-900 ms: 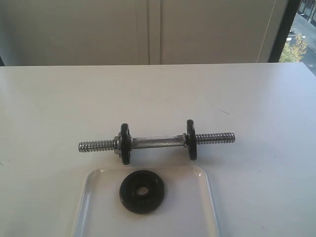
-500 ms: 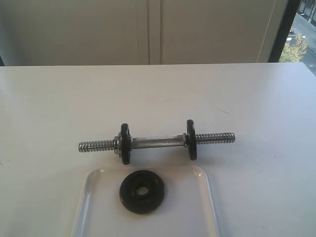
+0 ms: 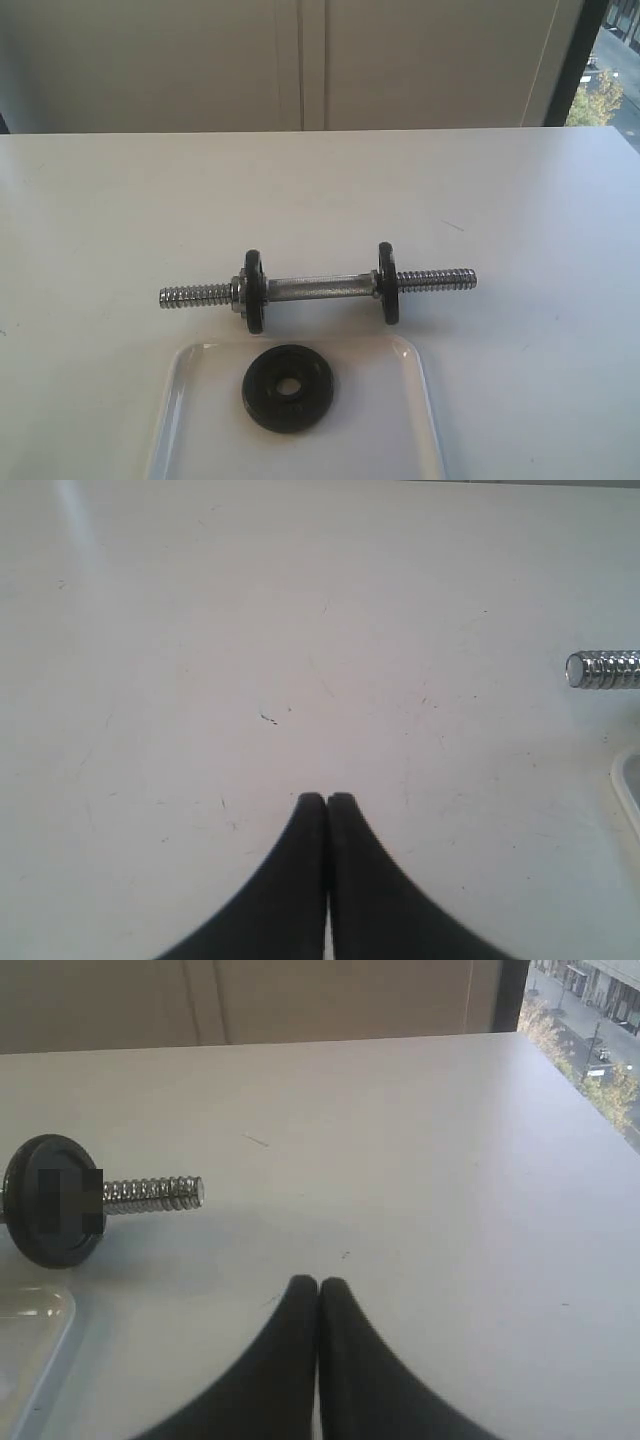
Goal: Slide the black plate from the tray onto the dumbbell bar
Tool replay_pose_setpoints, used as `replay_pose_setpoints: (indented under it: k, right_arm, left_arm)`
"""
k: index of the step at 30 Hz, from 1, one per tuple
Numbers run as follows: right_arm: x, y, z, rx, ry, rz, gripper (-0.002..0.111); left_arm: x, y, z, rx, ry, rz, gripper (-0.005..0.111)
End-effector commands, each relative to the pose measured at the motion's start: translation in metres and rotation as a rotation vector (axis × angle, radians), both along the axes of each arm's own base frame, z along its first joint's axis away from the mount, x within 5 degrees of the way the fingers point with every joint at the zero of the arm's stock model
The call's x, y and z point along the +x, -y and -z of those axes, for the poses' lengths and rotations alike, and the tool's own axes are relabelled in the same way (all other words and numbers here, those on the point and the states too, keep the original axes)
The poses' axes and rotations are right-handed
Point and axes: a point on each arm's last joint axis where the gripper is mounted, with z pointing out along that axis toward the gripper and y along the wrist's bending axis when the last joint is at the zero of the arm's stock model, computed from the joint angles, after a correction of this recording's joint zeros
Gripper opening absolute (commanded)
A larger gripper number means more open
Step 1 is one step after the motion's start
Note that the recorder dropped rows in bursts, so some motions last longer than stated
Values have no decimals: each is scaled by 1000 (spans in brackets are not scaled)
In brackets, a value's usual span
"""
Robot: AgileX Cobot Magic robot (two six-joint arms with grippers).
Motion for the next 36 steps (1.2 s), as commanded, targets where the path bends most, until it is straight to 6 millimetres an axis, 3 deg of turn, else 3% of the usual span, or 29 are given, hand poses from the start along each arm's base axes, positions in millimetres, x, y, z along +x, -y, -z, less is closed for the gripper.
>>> replay_pose_setpoints:
  k: [1,13,22,30,32,36]
  right_arm:
    - [0,-1,1,-6,7,-27,0]
    - [0,-2,1,1,7,-36,0]
    - [0,-2,1,1,7,-36,0]
    - [0,-2,1,1,7,-36,0]
    - [0,-2,1,1,7,-36,0]
    - [0,-2,1,1,7,-36,0]
  left_arm:
    - [0,0,1,-12,3,0,0]
    - [1,0,-1,18,30,10,0]
    - [4,-4,-44,12,505,-47,0]
    - [-16,-10,-88,-8,1040,-115,0]
    - [-18,-12,-90,-43,1068,-132,0]
    - [-13,-13,-90,-202,952,-126,0]
